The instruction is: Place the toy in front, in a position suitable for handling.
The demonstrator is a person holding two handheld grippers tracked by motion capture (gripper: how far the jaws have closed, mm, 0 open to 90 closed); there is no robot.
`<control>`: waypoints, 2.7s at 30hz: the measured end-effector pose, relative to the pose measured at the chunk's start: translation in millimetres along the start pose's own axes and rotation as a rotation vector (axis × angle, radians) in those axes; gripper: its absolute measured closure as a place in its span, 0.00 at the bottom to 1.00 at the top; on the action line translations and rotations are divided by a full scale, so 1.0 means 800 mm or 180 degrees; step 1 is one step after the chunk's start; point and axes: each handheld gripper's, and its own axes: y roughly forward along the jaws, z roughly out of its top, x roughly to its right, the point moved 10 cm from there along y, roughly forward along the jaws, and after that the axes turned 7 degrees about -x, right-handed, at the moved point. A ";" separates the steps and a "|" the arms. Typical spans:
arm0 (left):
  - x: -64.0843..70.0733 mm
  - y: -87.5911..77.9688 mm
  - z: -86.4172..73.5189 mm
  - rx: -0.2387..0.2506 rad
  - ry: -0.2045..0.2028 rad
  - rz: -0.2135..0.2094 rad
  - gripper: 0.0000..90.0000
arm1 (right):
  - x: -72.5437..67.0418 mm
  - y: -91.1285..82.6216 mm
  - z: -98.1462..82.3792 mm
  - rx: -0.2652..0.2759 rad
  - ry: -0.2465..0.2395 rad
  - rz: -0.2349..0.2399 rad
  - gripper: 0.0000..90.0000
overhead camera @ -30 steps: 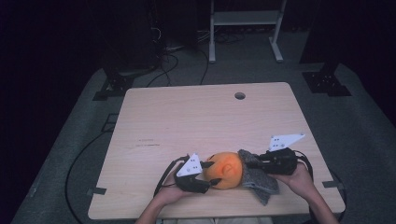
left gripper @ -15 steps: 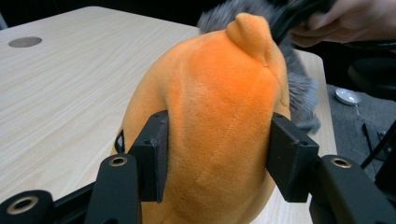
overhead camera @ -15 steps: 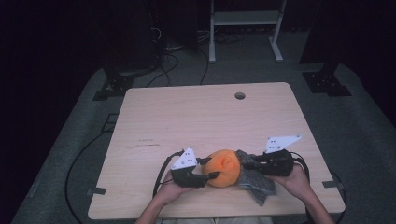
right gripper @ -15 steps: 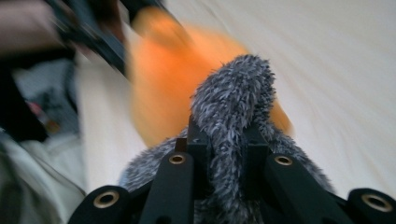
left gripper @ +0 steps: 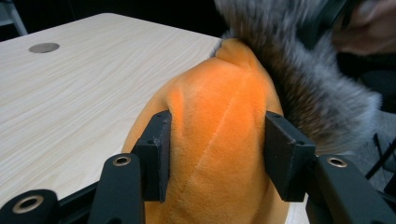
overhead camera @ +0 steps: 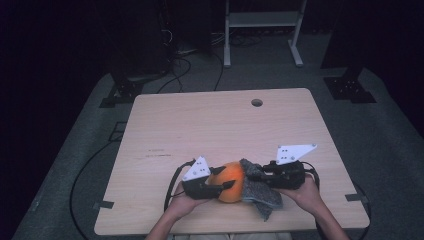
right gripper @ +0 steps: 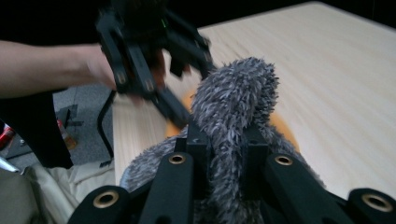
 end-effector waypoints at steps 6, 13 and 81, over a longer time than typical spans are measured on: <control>-0.015 -0.002 -0.005 0.0002 -0.0241 0.0077 0.53 | 0.020 0.016 -0.036 -0.0381 0.0010 -0.0330 0.86; -0.004 0.015 -0.001 -0.0009 -0.0201 0.0126 0.51 | 0.008 0.002 -0.019 -0.0138 0.0017 -0.0220 0.86; 0.002 0.007 0.000 -0.0305 0.0486 0.0434 0.43 | 0.005 0.015 -0.006 -0.0463 -0.0212 -0.0197 0.86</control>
